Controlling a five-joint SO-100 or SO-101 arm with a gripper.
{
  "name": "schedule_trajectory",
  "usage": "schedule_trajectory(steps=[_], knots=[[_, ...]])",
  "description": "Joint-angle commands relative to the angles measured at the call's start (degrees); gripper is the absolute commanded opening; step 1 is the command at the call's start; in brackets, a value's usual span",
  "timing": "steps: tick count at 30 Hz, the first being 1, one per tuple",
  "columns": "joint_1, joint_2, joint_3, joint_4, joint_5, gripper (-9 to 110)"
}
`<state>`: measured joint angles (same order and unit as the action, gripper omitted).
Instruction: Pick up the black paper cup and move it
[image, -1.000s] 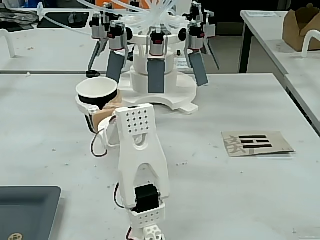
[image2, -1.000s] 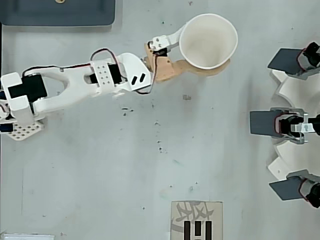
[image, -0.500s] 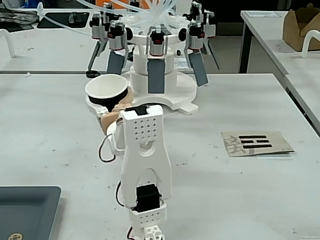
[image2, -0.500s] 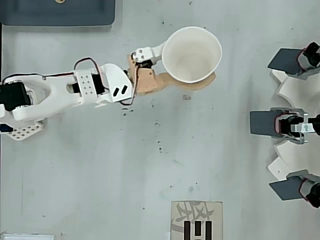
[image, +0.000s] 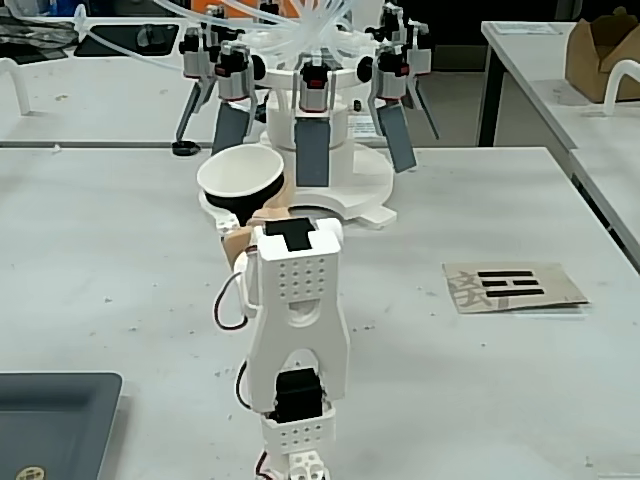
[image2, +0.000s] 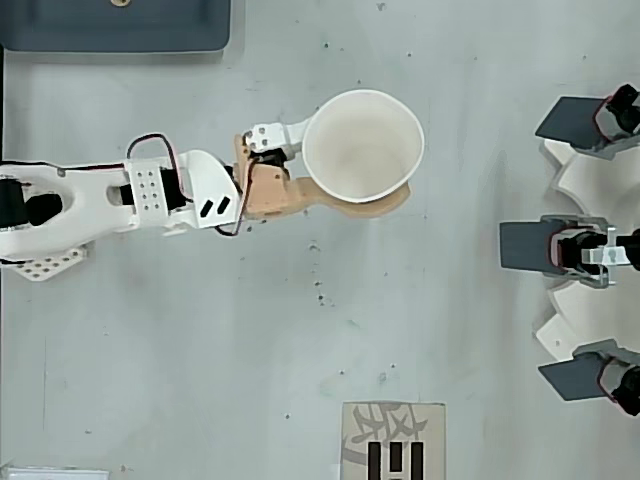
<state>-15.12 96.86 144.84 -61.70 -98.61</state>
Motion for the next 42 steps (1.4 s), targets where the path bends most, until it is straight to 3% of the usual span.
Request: schedule_trajectory(steps=[1,23,42], knots=[[1.23,3.96,0.53,-1.32,-0.53,10],[13.62,4.31,3.52,-1.32,-1.58,11],[13.97,-9.32,-16.00,5.62,1.23,11]])
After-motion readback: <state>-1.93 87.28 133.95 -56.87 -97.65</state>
